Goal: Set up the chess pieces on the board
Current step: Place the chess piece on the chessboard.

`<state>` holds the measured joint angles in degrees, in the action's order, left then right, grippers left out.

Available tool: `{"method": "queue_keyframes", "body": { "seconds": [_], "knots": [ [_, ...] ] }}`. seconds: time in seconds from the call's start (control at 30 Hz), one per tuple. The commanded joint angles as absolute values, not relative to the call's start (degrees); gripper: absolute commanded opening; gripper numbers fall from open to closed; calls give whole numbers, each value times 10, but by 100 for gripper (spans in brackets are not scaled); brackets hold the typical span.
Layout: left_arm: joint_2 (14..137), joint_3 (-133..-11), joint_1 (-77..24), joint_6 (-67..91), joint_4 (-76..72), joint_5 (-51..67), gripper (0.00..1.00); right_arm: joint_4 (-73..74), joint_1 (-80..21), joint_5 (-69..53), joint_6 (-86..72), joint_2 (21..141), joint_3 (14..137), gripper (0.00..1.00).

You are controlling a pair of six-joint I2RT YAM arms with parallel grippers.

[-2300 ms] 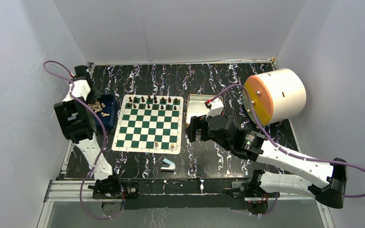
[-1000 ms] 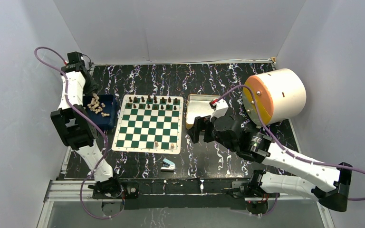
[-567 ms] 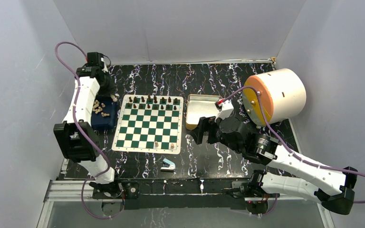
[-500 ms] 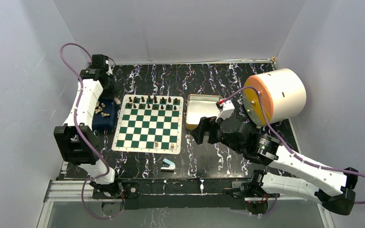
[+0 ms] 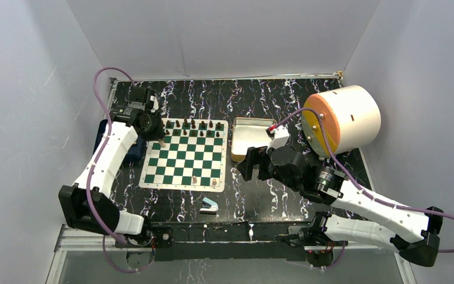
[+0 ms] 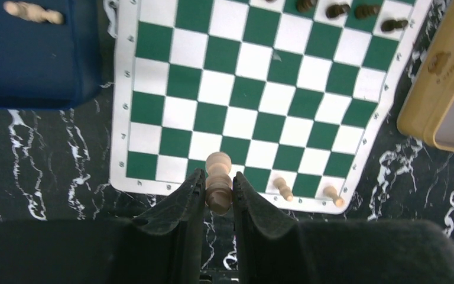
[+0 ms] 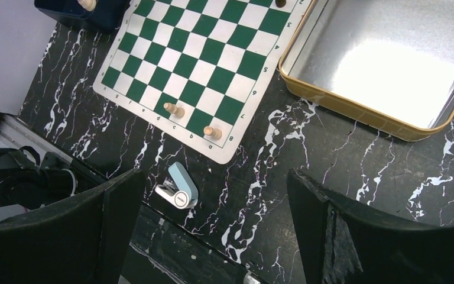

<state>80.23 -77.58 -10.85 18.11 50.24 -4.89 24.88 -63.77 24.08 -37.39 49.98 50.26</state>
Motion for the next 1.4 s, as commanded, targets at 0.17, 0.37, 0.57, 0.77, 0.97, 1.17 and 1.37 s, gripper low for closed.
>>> {"method": "queue_keyframes", "body": {
  "seconds": [0.17, 0.37, 0.57, 0.77, 0.97, 1.17, 1.37],
  "knots": [
    [726, -686, -195, 233, 515, -59, 10, 251, -636, 268, -375, 497, 532, 99],
    [709, -636, -234, 264, 490, -66, 10, 252, -636, 264, -377, 500, 530, 99],
    [711, -585, -281, 286, 433, -70, 9, 254, -636, 264, -381, 501, 530, 99],
    [711, -545, -324, 303, 399, -110, 9, 261, -636, 263, -383, 500, 531, 99],
    [686, -494, -332, 308, 345, -127, 9, 263, -636, 265, -384, 500, 533, 99],
    [678, -459, -333, 316, 304, -124, 9, 265, -636, 264, -386, 500, 533, 99],
    [677, -437, -333, 318, 281, -137, 9, 263, -636, 263, -387, 501, 532, 99]
  ]
}}
